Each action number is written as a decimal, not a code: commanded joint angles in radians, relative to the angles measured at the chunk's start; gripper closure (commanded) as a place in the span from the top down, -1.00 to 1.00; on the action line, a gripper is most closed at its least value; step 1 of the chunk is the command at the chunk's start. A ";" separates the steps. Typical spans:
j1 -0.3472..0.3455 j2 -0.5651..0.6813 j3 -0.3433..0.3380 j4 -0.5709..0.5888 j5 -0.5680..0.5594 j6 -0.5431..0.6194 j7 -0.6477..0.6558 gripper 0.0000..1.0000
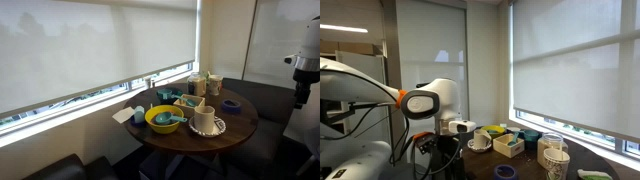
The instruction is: Pick up the two stacked paper coffee cups from the table and move them to the left side of the table, remove the spoon from the paper coffee cups and put it in the sugar jar
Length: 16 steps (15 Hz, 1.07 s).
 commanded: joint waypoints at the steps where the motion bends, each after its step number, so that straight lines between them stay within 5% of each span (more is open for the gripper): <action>1: 0.015 -0.001 -0.011 0.003 -0.009 -0.007 0.009 1.00; 8: 0.020 0.017 -0.003 0.018 0.000 0.025 0.040 1.00; 16: 0.021 0.291 -0.031 0.185 -0.001 0.532 0.081 1.00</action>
